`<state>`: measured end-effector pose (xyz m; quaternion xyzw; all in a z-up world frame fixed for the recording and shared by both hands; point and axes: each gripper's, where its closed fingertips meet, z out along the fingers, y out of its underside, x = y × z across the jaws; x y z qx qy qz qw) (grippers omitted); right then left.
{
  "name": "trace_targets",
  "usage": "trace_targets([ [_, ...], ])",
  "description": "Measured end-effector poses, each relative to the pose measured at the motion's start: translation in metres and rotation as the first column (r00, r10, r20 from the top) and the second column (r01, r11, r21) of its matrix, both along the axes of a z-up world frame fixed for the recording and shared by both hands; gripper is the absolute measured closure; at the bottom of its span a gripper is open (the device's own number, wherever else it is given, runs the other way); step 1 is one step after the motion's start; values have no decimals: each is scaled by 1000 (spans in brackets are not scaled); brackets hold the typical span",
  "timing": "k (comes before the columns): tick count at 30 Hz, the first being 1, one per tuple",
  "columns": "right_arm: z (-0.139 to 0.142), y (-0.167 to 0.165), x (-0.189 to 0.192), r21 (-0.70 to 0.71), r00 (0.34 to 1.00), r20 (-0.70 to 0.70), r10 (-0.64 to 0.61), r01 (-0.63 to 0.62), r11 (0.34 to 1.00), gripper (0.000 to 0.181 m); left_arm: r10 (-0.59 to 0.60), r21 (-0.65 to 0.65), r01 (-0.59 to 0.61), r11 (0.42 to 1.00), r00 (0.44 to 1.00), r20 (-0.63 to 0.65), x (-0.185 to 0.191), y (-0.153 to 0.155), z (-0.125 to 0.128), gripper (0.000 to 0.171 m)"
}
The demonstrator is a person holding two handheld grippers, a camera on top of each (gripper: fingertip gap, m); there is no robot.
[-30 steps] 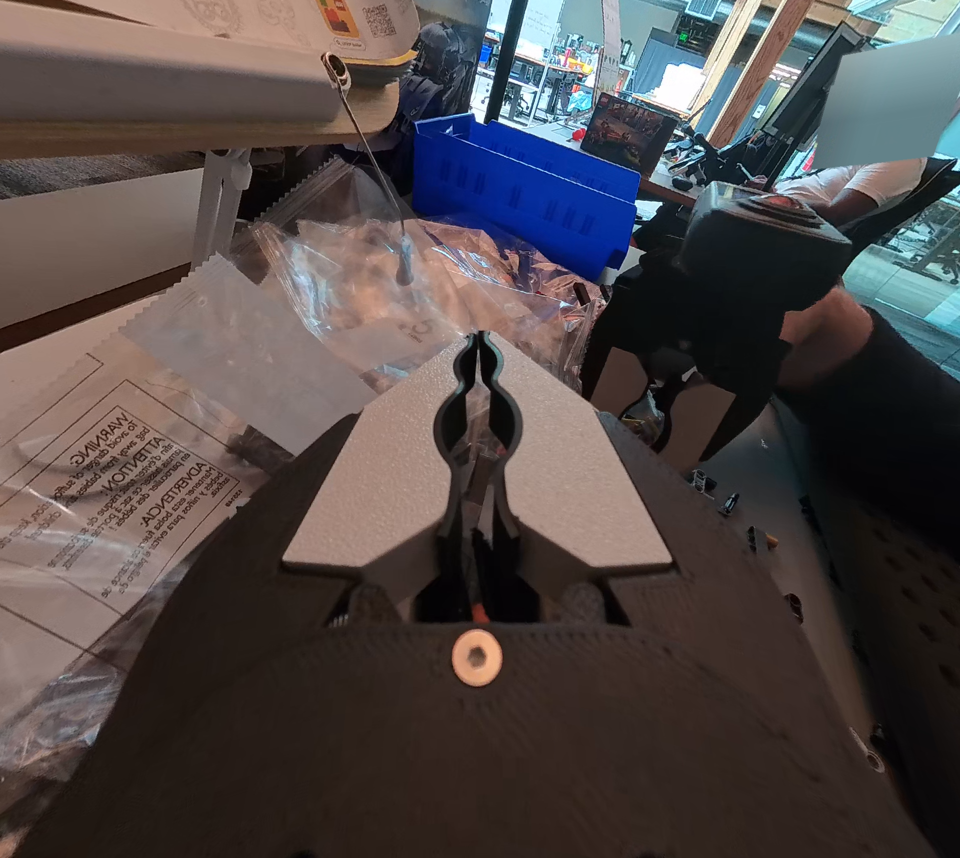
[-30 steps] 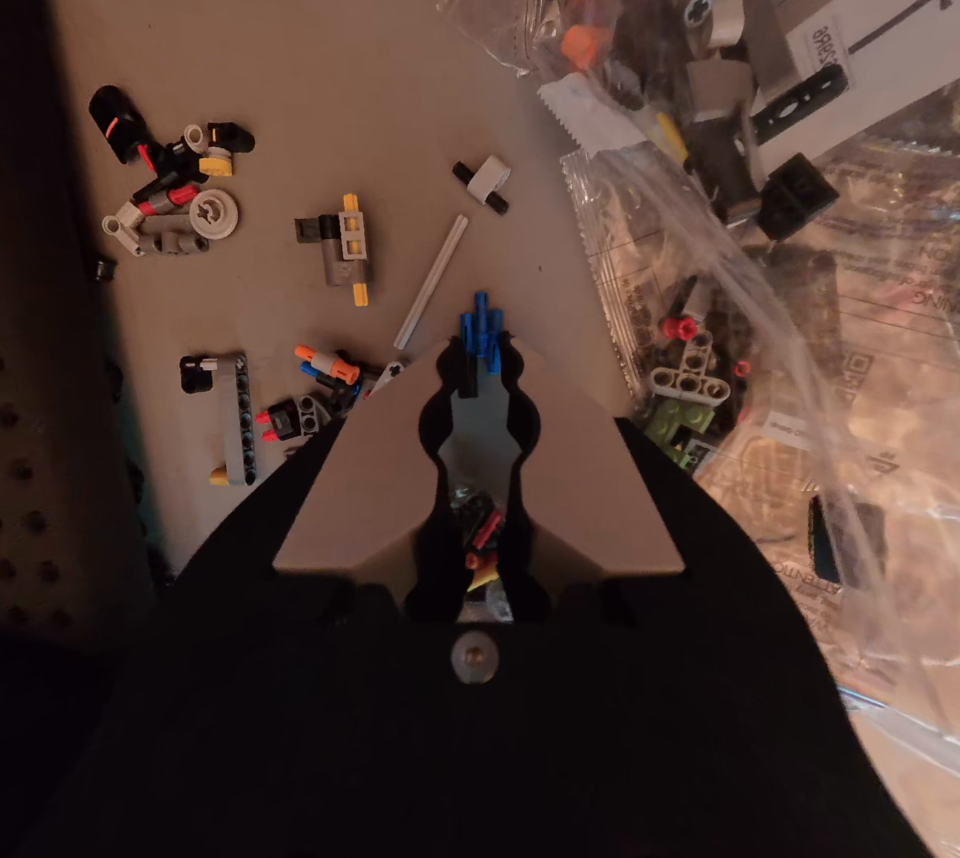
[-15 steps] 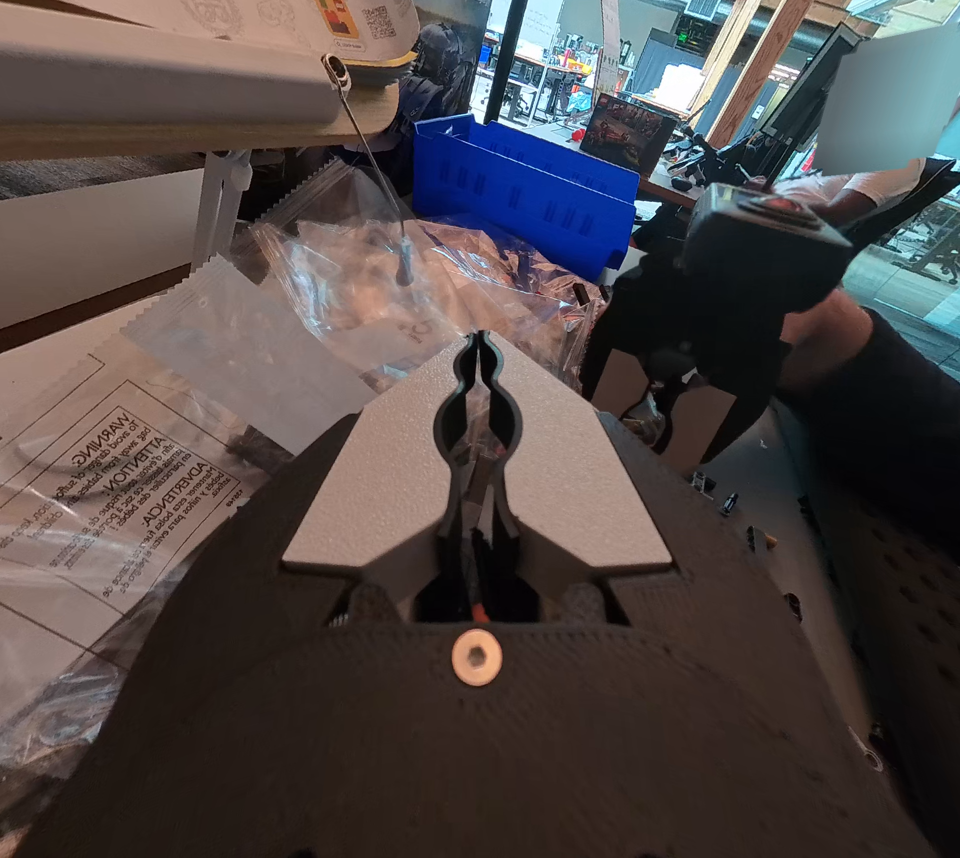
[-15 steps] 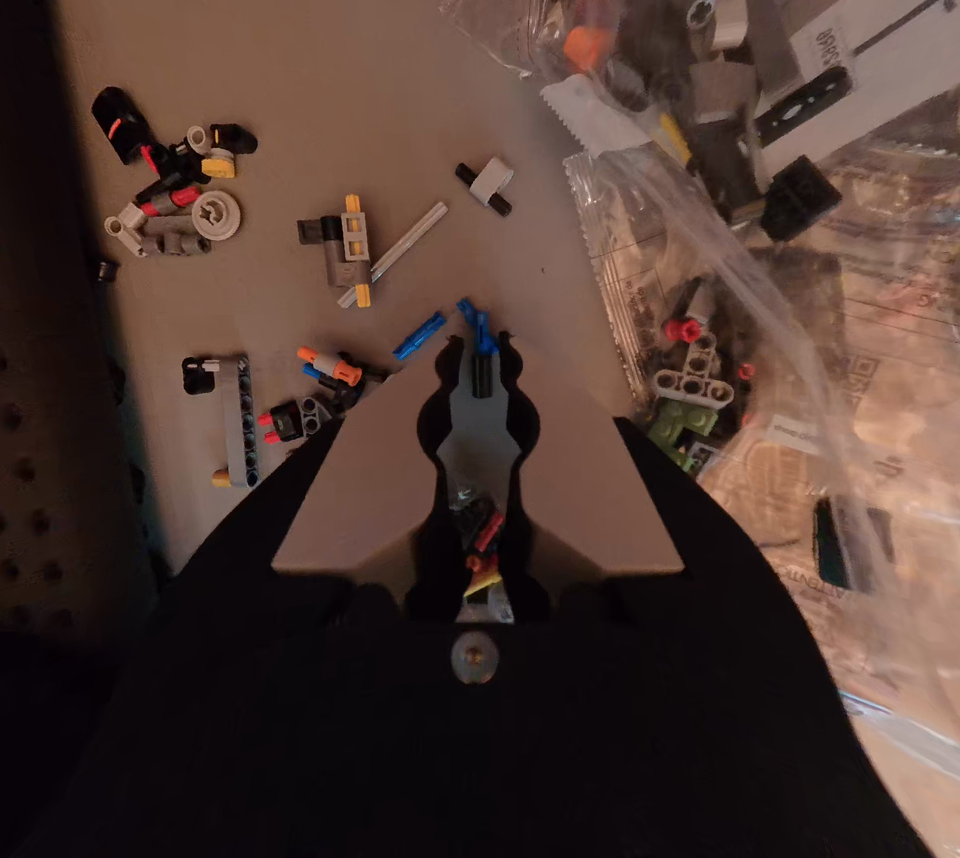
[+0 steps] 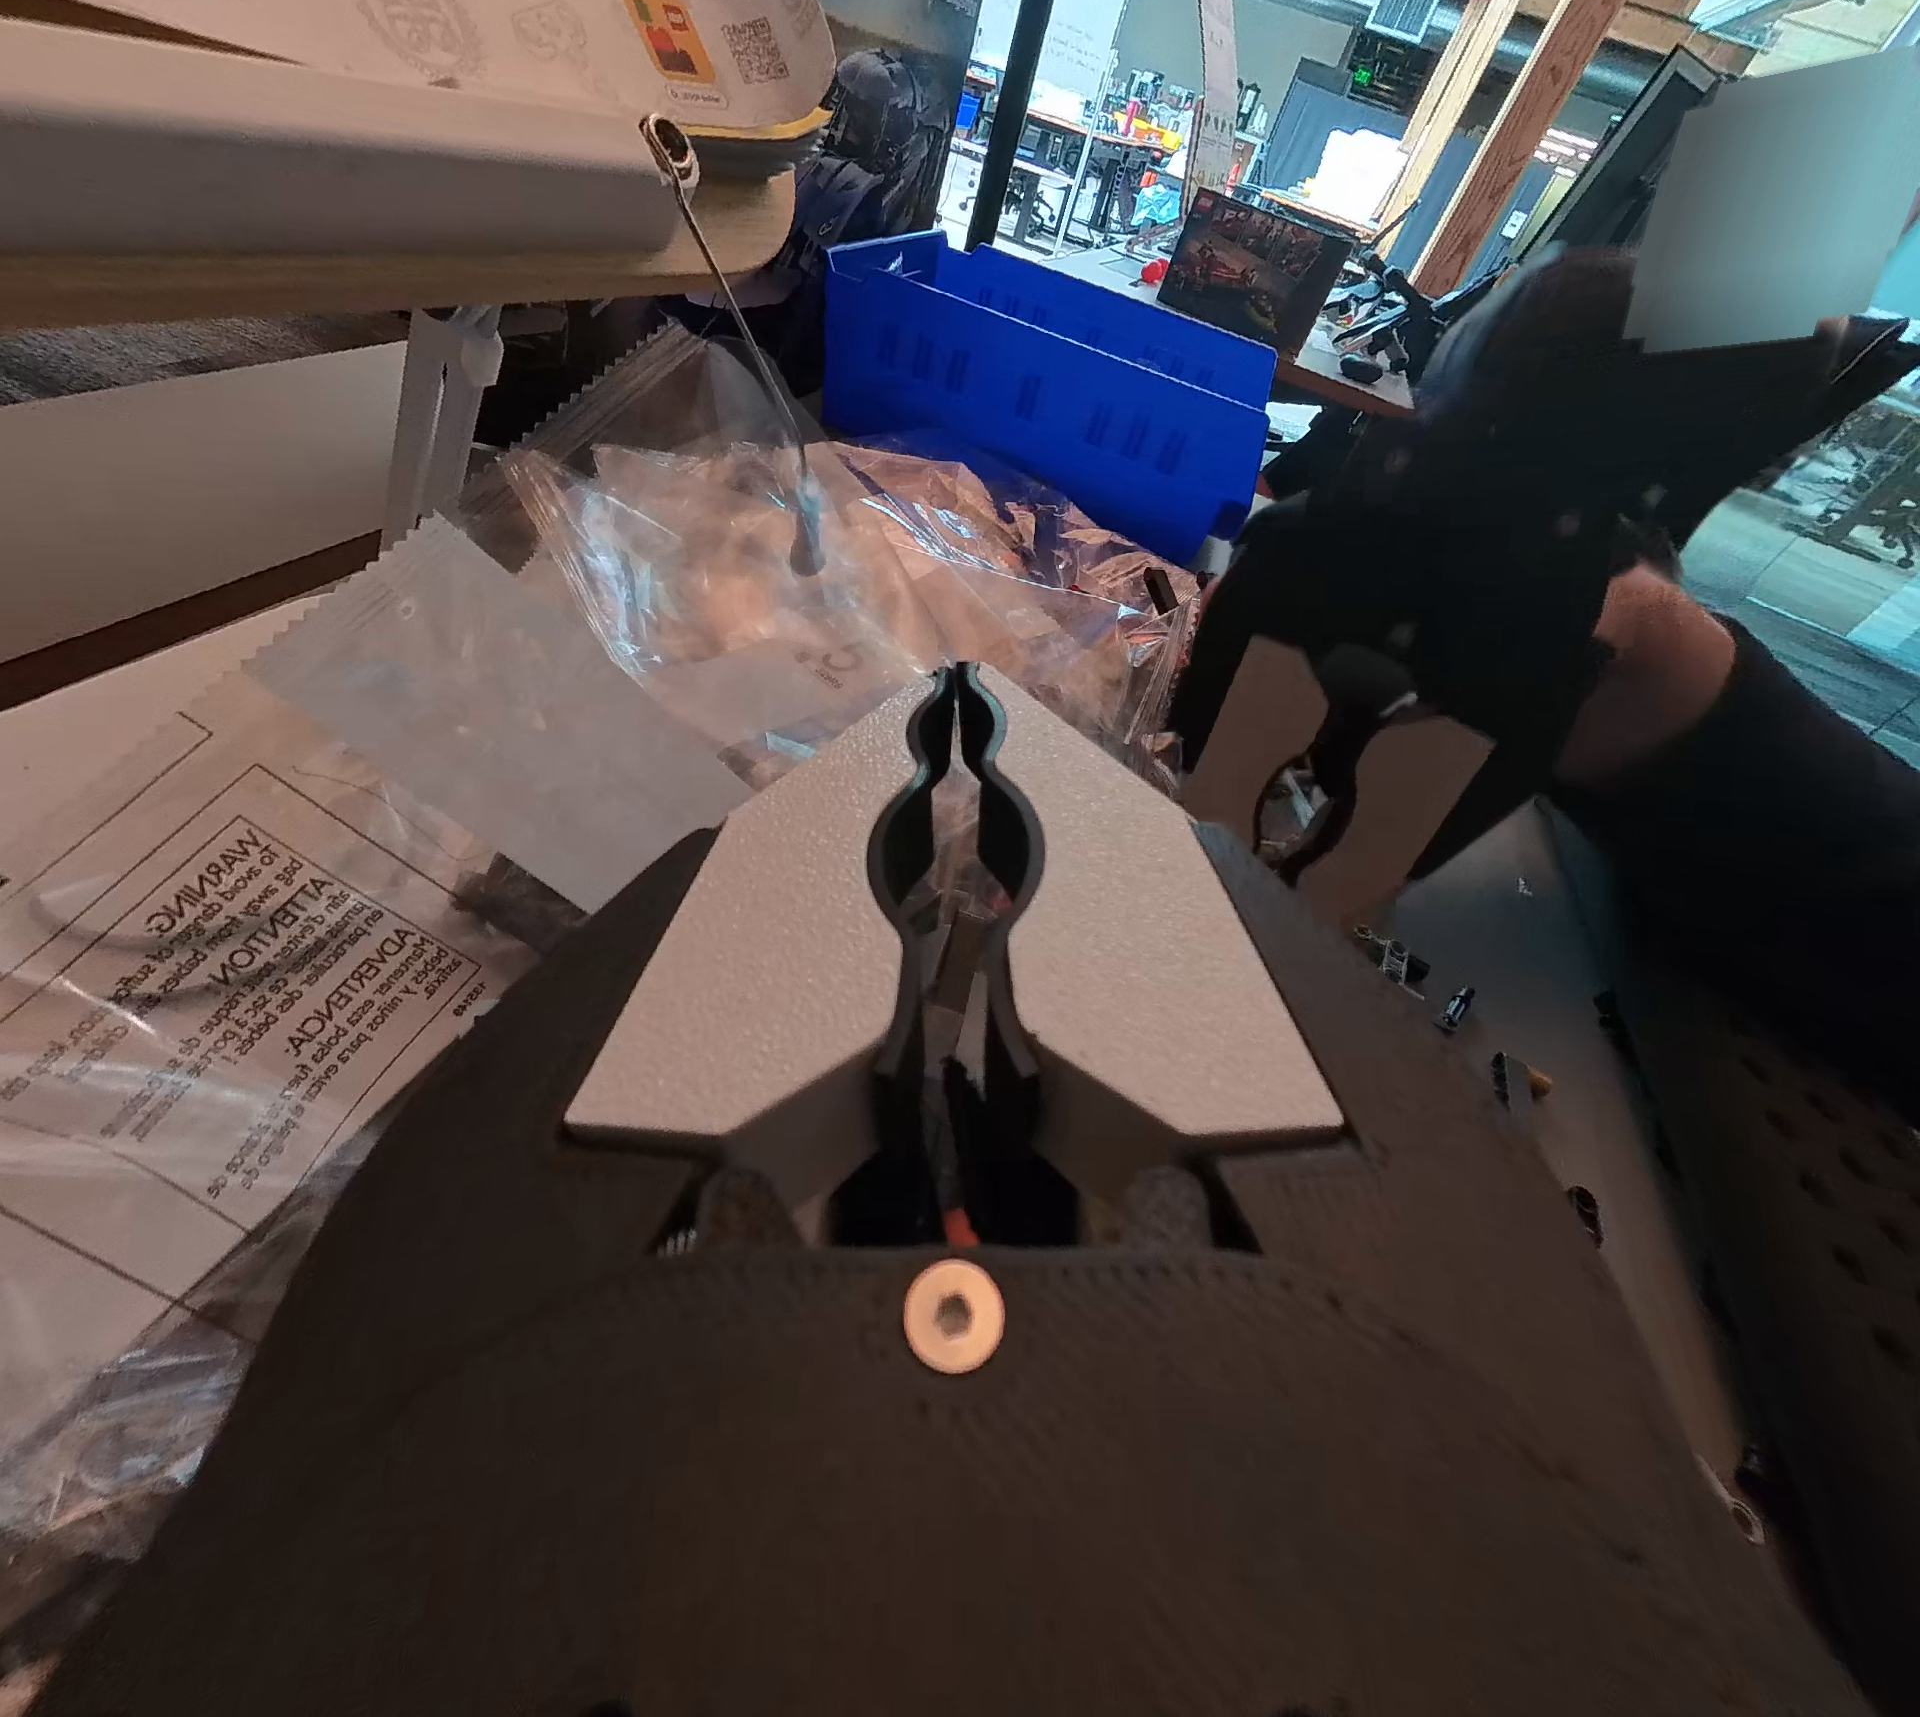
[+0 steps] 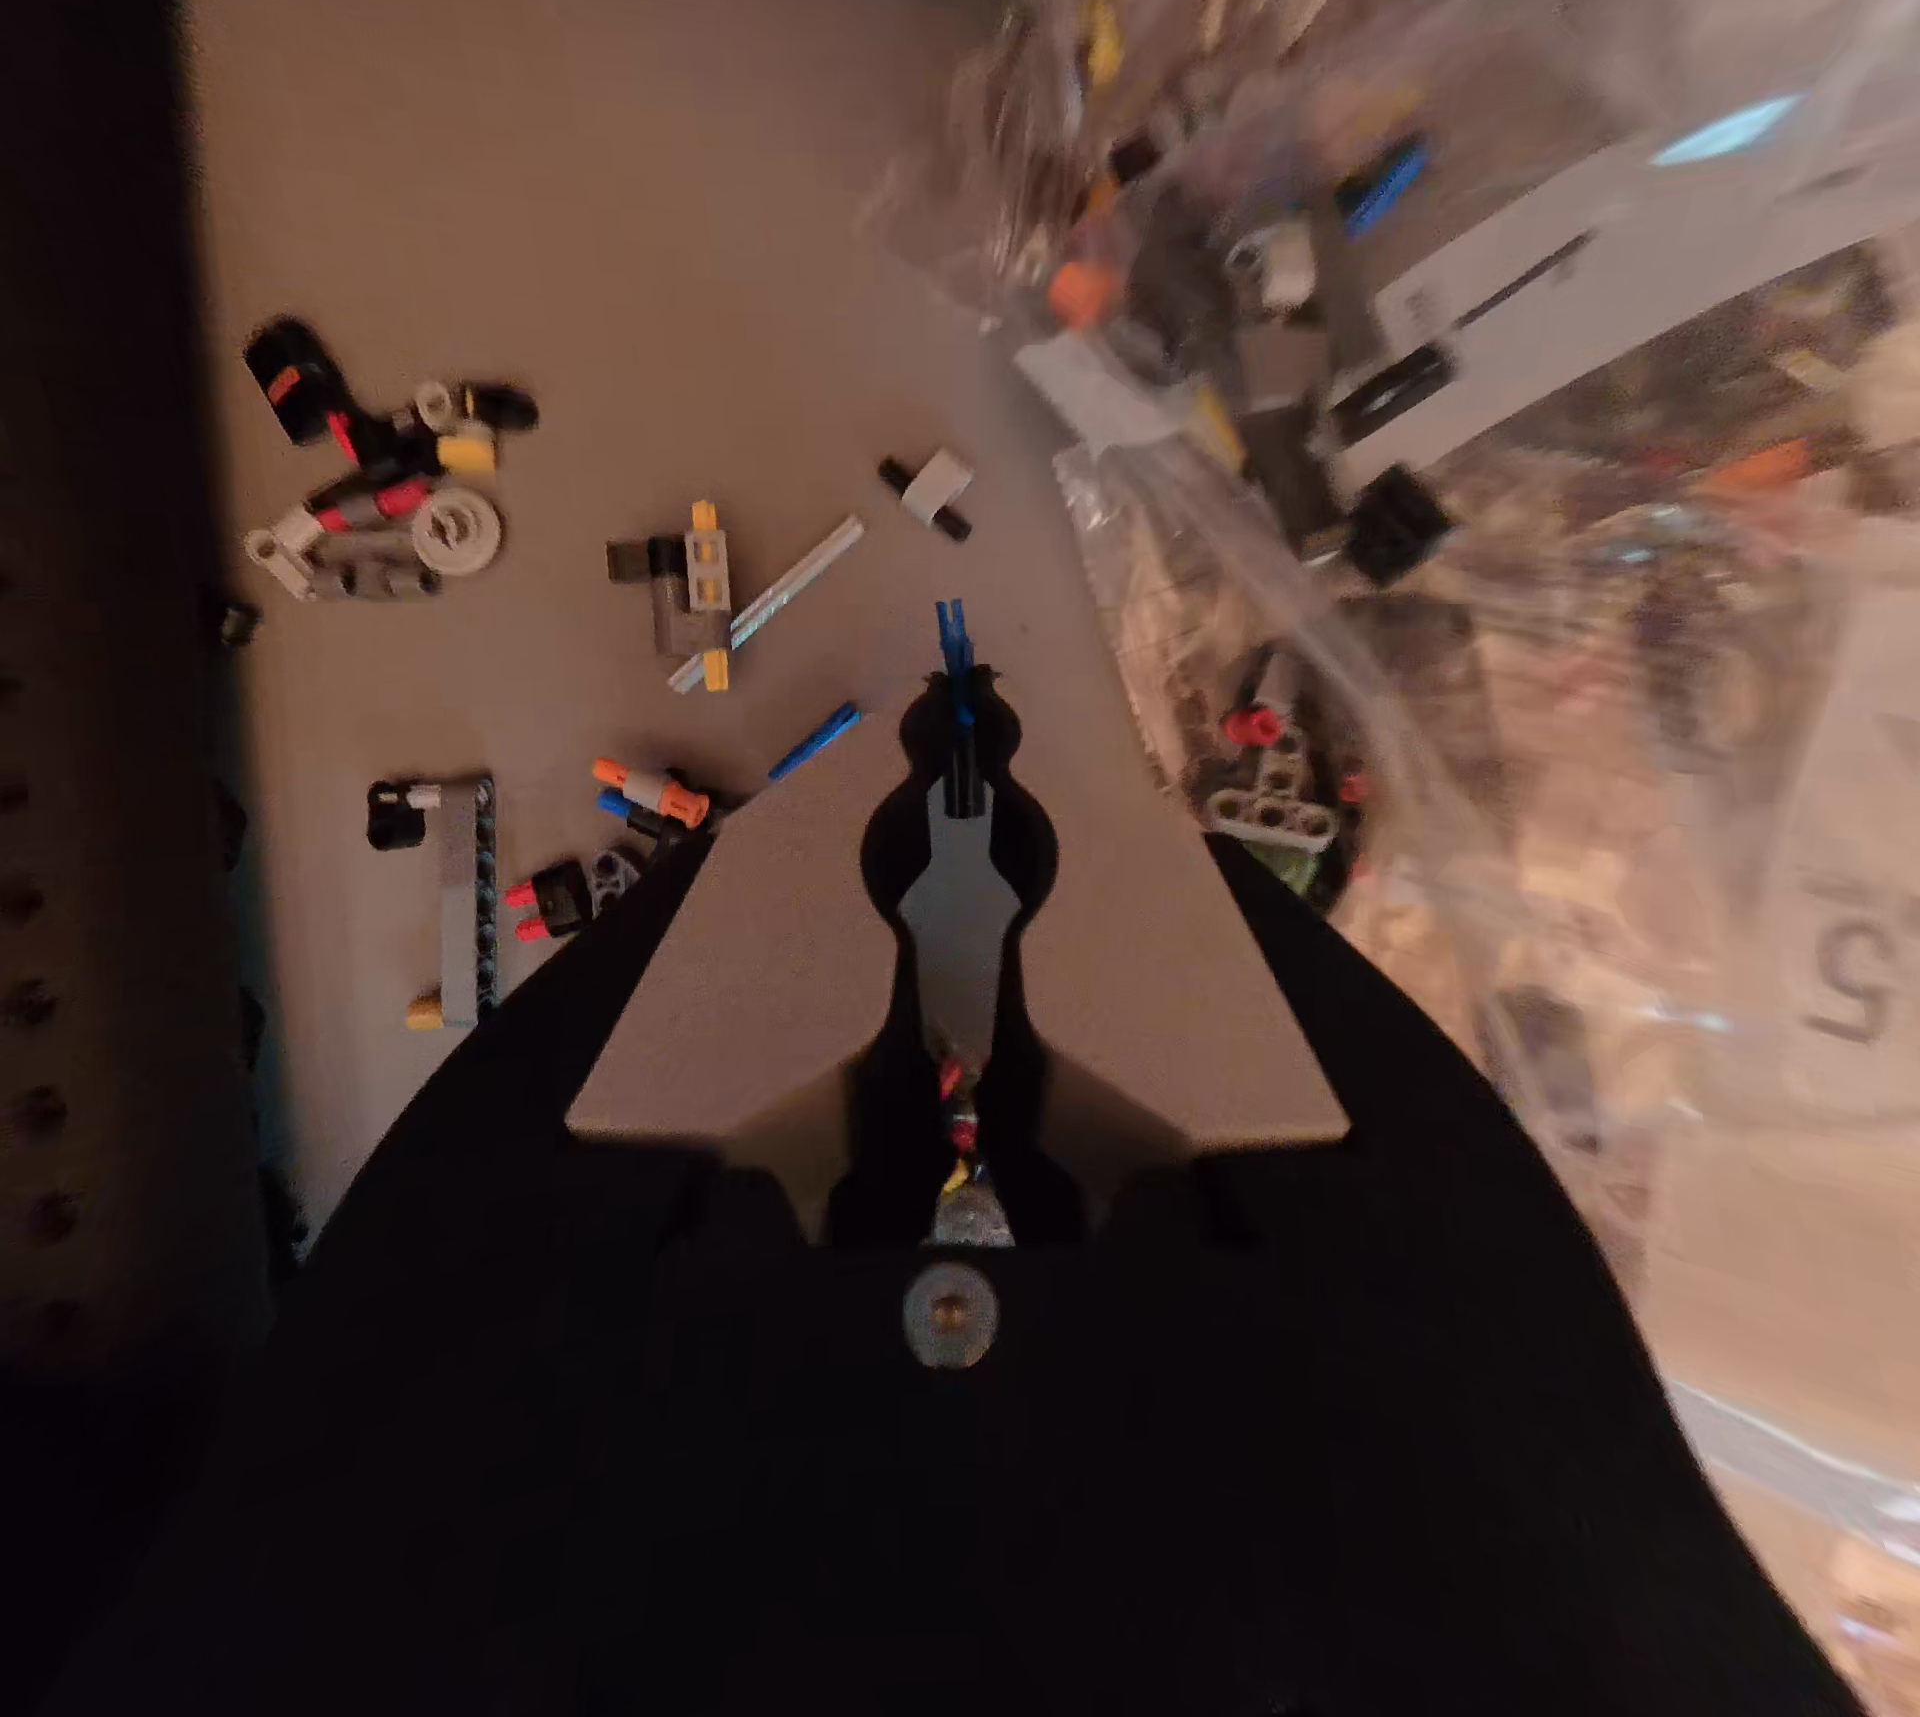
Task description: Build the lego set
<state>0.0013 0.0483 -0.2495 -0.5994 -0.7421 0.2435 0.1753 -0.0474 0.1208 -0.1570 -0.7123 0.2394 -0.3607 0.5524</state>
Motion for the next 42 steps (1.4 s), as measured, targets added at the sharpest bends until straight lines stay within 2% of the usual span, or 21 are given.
trace_targets([
  [5,58,23,-11,29,951,-290,-106,119,992,180,-9,-1,9,1000,1000,-2,3,-1,0,171],
  [8,76,41,-16,39,902,-389,-187,219,975,181,-21,-2,21,1000,1000,-13,7,-2,-2,171],
  [17,61,69,-27,106,882,-354,-312,369,923,181,-50,1,51,999,998,-31,14,-8,0,171],
  [21,82,75,-25,87,827,-436,-356,432,898,181,-63,1,63,998,998,-27,15,-9,0,171],
  [24,67,85,-22,142,840,-375,-393,471,871,180,-81,-3,81,997,996,-40,19,-11,-3,171],
  [27,57,80,-31,175,868,-339,-362,436,882,181,-94,-4,94,996,994,-46,23,-12,-4,171],
  [31,56,71,-36,130,876,-341,-342,404,905,178,-94,-1,94,996,995,-34,21,-13,-2,171],
  [37,83,73,-17,63,836,-421,-352,414,908,168,-80,2,81,997,997,-19,17,-11,0,171],
  [40,97,49,-5,5,862,-438,-254,284,959,181,-59,11,59,998,998,-9,13,-9,3,171],
  [42,92,21,2,-77,905,-397,-155,136,988,177,-43,12,43,999,999,8,9,-7,5,171],
])
